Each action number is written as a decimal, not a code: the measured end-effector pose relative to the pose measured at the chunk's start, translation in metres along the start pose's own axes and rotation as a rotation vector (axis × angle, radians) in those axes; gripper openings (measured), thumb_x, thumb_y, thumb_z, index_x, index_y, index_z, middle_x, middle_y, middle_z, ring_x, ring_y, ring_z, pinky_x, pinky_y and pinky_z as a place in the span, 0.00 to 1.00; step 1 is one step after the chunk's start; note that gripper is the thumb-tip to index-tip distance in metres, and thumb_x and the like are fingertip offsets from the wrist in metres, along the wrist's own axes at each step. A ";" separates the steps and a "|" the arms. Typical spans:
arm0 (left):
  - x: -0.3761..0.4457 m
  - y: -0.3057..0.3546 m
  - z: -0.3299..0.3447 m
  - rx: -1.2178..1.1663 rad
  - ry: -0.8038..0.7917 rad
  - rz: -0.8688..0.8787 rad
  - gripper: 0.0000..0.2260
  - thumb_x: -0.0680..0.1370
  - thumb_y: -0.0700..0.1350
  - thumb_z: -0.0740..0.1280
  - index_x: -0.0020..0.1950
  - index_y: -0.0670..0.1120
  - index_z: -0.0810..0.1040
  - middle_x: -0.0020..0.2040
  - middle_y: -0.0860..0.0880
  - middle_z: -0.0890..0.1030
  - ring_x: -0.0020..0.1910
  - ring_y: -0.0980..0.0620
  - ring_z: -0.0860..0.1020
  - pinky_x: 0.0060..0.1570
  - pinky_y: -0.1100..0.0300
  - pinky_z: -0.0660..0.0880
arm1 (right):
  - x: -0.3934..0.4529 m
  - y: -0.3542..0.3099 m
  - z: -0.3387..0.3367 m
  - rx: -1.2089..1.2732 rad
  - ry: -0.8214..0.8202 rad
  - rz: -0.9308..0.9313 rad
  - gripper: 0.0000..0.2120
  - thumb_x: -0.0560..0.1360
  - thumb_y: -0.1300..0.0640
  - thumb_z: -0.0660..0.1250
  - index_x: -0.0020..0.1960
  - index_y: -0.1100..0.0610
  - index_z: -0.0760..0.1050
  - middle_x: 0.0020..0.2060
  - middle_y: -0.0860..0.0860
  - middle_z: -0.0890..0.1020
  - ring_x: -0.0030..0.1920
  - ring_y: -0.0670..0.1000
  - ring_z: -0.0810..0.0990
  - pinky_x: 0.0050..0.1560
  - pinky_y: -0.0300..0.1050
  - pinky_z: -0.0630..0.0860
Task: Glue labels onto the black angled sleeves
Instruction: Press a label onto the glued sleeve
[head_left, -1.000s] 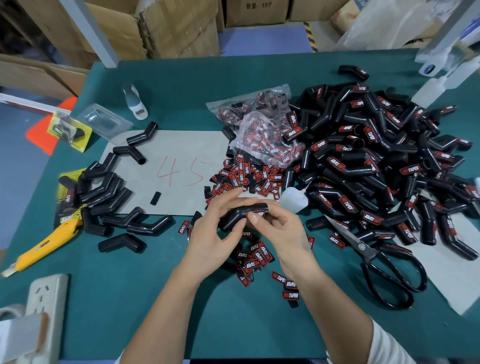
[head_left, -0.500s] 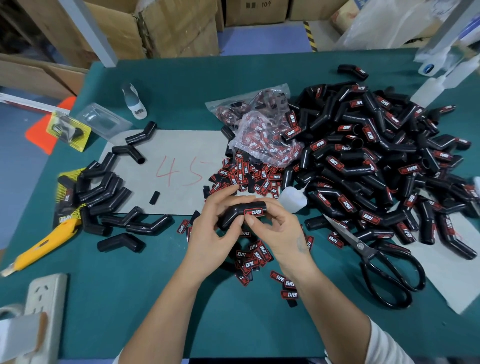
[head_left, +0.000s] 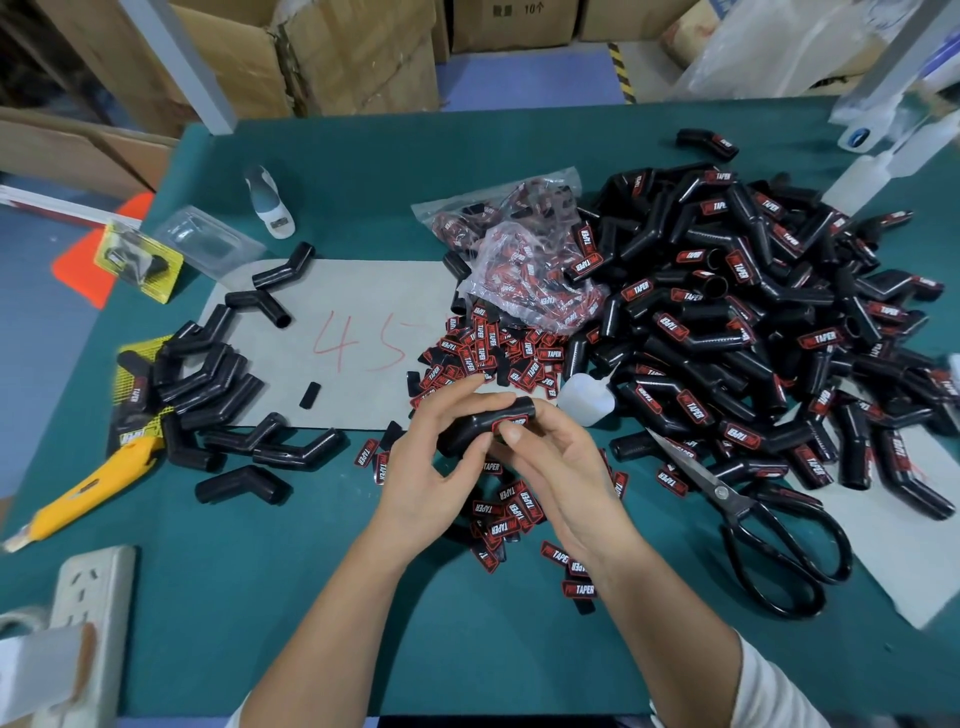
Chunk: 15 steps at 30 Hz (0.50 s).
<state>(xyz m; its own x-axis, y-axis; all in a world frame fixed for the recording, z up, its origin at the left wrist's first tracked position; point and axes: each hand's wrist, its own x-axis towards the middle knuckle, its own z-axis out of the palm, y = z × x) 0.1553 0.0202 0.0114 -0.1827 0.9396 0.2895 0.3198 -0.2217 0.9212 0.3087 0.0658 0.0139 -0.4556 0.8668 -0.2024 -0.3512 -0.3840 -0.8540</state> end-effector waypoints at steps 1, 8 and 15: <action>0.000 -0.001 0.000 -0.007 -0.001 -0.002 0.26 0.81 0.40 0.68 0.75 0.62 0.68 0.64 0.57 0.83 0.69 0.49 0.79 0.72 0.55 0.70 | 0.000 0.000 0.000 -0.007 0.000 -0.002 0.13 0.81 0.61 0.67 0.64 0.64 0.79 0.60 0.63 0.84 0.65 0.62 0.81 0.74 0.66 0.70; 0.000 -0.003 -0.002 -0.068 -0.005 -0.023 0.23 0.82 0.40 0.68 0.75 0.57 0.69 0.65 0.54 0.83 0.68 0.48 0.79 0.70 0.57 0.72 | 0.003 -0.001 -0.001 -0.059 0.006 -0.016 0.13 0.84 0.60 0.62 0.62 0.60 0.82 0.61 0.62 0.82 0.64 0.58 0.81 0.66 0.54 0.78; 0.006 -0.006 -0.006 -0.195 0.046 -0.124 0.12 0.84 0.42 0.65 0.66 0.50 0.80 0.66 0.47 0.83 0.53 0.45 0.83 0.42 0.53 0.81 | 0.003 0.001 -0.003 -0.329 0.046 -0.115 0.15 0.85 0.55 0.59 0.65 0.60 0.79 0.58 0.59 0.83 0.60 0.56 0.84 0.65 0.54 0.79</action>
<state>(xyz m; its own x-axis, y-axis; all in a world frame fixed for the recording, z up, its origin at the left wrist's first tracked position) 0.1466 0.0258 0.0094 -0.2531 0.9507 0.1789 0.1078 -0.1561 0.9818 0.3092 0.0682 0.0110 -0.3885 0.9147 -0.1109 -0.1120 -0.1663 -0.9797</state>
